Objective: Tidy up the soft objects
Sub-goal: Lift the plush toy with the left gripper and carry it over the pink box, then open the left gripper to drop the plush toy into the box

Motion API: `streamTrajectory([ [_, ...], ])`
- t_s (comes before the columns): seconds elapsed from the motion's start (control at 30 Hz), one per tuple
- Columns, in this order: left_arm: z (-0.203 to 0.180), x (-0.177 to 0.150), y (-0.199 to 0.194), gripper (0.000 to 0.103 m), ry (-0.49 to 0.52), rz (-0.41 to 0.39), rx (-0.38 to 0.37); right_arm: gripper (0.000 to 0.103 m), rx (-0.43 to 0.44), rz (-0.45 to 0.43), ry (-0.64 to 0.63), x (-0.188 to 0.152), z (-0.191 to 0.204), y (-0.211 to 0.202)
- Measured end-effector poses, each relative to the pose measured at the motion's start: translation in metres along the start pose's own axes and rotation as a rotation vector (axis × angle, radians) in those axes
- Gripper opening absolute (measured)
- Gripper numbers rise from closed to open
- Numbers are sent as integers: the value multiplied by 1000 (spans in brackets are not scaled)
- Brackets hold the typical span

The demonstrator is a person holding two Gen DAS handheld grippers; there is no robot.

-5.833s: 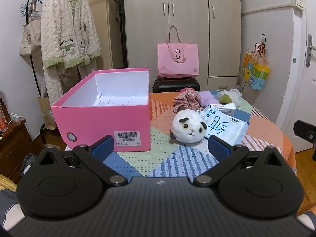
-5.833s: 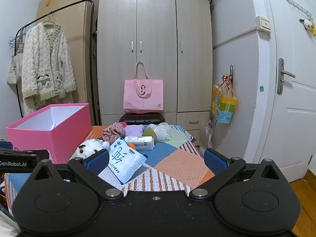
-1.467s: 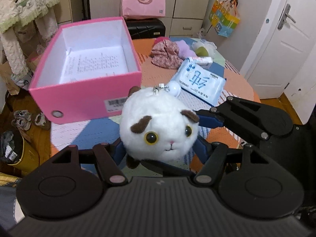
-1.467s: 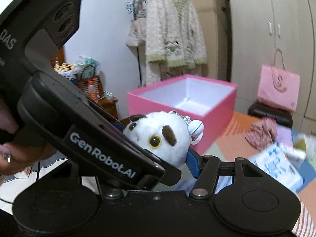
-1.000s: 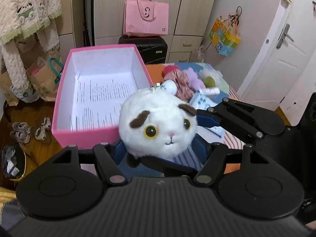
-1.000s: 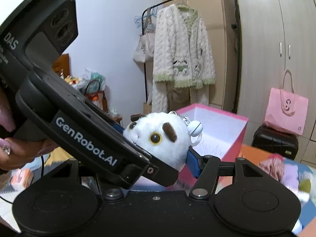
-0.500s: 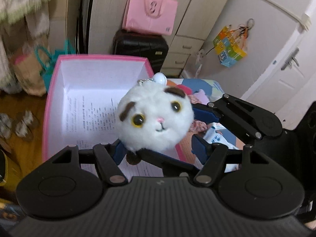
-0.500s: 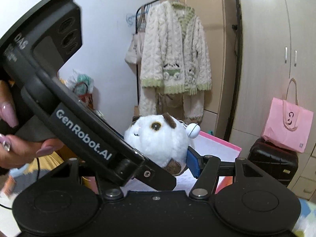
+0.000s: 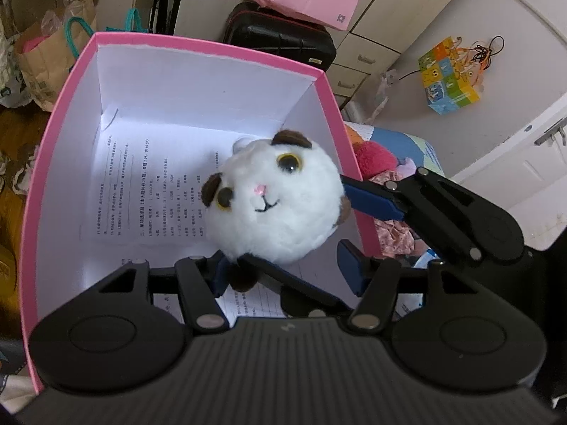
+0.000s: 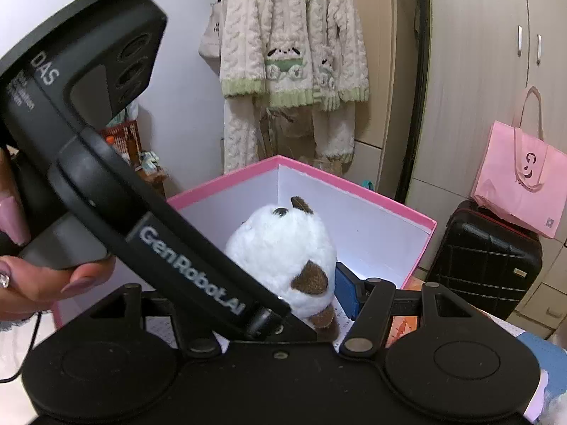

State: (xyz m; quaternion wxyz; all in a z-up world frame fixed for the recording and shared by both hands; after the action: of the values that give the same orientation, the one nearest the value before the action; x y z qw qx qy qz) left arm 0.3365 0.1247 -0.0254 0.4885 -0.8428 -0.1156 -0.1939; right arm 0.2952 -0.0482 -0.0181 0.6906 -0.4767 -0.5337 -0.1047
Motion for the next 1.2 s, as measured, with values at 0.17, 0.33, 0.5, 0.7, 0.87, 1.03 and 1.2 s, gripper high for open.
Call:
streamTrajectory([
  [0.17, 0, 3, 2, 59, 0, 4, -3, 67, -54, 46, -43, 1, 4, 5],
  [0.33, -1, 0, -12, 59, 38, -30, 62, 67, -121, 108, -109, -1, 10, 13],
  [0.5, 1, -11, -34, 62, 63, -69, 90, 67, -152, 122, -146, -3, 22, 4],
  [0.7, -2, -29, -57, 63, 81, -99, 93, 67, -152, 132, -127, -4, 27, -13],
  [0.87, -16, -42, -82, 65, 124, -136, 118, 67, -132, 126, -107, -3, 36, -34],
  [1.03, -28, -59, -112, 68, 160, -173, 133, 67, -127, 131, -102, -2, 46, -55],
  [1.2, -41, -83, -143, 71, 193, -213, 142, 68, -123, 101, -118, -1, 59, -85],
])
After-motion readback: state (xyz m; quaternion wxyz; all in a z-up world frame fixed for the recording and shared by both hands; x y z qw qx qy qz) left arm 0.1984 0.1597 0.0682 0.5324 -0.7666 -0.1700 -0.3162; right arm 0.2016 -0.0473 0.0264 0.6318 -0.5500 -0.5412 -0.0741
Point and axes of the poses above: each gripper's, at about its wrist camera, not at the fingertips, and y roughly the way its jaws point, z to its left, x to its top, the point moved 1 cm from there along y, roughly the way its jaws point, and after that the axes turned 2 degrees about -x, right-handed, at the moved point
